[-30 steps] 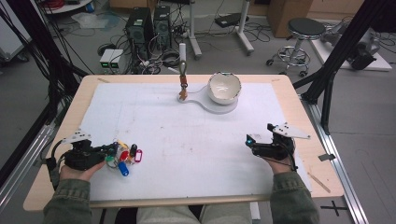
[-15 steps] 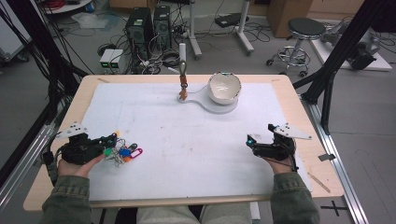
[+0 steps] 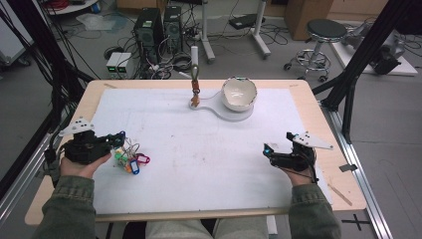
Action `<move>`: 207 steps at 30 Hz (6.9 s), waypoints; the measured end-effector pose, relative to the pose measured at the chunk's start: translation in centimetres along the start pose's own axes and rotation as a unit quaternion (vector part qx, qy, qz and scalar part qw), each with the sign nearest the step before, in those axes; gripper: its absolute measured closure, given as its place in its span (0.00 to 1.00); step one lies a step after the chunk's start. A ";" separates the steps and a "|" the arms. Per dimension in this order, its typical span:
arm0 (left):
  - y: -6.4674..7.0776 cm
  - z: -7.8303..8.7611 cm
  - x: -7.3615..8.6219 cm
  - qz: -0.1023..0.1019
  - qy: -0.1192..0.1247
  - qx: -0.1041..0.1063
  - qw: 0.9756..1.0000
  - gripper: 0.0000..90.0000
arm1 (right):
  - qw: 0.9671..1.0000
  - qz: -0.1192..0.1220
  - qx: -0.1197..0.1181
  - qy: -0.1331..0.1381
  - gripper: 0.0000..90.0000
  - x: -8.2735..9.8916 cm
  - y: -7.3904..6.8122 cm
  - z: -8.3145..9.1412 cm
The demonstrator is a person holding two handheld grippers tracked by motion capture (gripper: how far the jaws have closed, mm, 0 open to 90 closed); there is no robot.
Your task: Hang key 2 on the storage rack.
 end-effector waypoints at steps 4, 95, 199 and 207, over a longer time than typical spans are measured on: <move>0.3 -0.2 -0.8 -0.006 0.004 0.001 1.000 0.94 | 1.000 0.002 0.001 0.001 0.02 0.0 0.1 0.0; -1.3 -11.9 -18.2 0.022 0.080 -0.018 0.996 0.94 | 0.998 -0.021 0.039 0.041 0.02 0.1 1.7 1.6; -0.8 -11.4 -16.6 0.013 0.101 -0.084 0.991 0.02 | 0.998 -0.027 0.043 0.043 0.02 0.0 1.6 1.5; -0.9 -9.4 -16.3 0.013 0.117 -0.081 0.990 0.02 | 0.998 -0.023 0.043 0.043 0.02 0.0 1.6 1.4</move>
Point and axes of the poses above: each handheld gripper's, and its own axes: z roughly backward along the jaws, x roughly out of its underside, y roughly to its right, the point moved 6 cm from there along -z, roughly forward along the jaws, and after that the axes turned 9 degrees about z, right-handed, at the moved point
